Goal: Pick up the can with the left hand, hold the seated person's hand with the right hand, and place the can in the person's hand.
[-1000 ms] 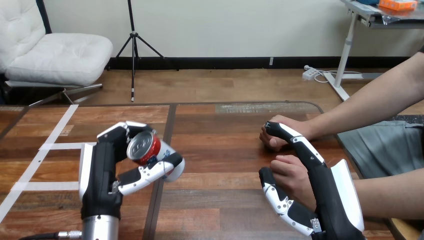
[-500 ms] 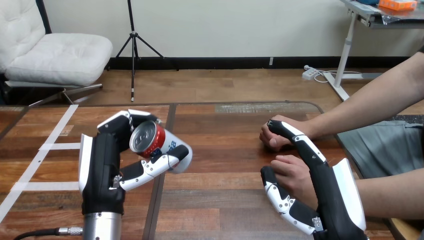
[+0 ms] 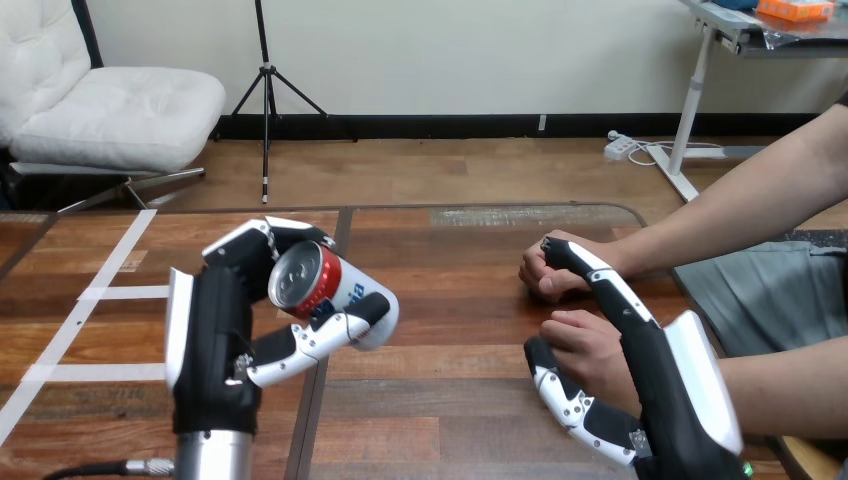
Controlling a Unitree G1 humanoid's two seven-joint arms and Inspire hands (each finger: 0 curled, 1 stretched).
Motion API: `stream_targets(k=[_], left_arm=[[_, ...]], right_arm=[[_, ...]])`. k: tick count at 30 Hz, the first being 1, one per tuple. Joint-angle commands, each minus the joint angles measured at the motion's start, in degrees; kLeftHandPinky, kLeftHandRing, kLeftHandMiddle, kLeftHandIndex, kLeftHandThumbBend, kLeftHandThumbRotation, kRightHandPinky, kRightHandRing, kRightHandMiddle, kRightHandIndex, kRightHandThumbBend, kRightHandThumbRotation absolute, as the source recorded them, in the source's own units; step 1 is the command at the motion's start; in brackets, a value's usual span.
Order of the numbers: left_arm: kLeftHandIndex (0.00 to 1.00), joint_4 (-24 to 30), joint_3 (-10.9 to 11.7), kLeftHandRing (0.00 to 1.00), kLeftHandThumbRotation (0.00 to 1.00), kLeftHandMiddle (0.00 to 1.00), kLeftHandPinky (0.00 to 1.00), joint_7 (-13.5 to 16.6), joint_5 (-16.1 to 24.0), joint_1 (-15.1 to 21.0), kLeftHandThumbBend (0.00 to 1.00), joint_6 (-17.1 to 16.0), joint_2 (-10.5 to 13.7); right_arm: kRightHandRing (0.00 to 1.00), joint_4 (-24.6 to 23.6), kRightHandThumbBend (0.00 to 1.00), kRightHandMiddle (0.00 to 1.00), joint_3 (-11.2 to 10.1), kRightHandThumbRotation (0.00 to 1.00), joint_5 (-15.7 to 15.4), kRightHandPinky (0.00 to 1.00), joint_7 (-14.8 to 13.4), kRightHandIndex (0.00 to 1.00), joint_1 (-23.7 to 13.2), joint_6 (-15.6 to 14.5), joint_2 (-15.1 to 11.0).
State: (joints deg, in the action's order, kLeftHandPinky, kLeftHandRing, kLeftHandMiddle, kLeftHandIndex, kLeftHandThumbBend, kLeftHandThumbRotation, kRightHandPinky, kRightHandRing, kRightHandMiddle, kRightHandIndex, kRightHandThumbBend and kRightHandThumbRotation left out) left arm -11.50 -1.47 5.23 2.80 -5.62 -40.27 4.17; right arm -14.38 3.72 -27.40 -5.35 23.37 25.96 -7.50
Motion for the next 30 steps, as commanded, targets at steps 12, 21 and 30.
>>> stream_targets(k=[12, 21, 30], left_arm=[[0.45, 2.43, -0.01, 0.41, 0.01, 0.43, 0.41, -1.70, -0.78, 1.31, 0.77, -1.93, -2.12], [0.45, 1.59, -0.07, 0.41, 0.01, 0.43, 0.41, -3.05, -1.65, 1.54, 0.77, -2.62, -2.84], [0.45, 0.85, 0.15, 0.41, 0.01, 0.43, 0.40, -3.30, -0.98, 1.84, 0.77, -3.55, -3.55]], right_arm=[[0.95, -13.04, 0.70, 0.94, -5.99, 0.03, -13.21, 0.98, 5.94, 0.90, -3.30, -8.17, -9.22], [0.93, -16.73, 0.86, 0.91, -8.64, 0.00, -16.69, 0.99, 8.52, 0.87, -3.52, -12.38, -12.25], [0.94, -20.50, 0.92, 0.91, -10.76, 0.00, -19.03, 0.99, 15.27, 0.86, -4.36, -17.47, -15.70]])
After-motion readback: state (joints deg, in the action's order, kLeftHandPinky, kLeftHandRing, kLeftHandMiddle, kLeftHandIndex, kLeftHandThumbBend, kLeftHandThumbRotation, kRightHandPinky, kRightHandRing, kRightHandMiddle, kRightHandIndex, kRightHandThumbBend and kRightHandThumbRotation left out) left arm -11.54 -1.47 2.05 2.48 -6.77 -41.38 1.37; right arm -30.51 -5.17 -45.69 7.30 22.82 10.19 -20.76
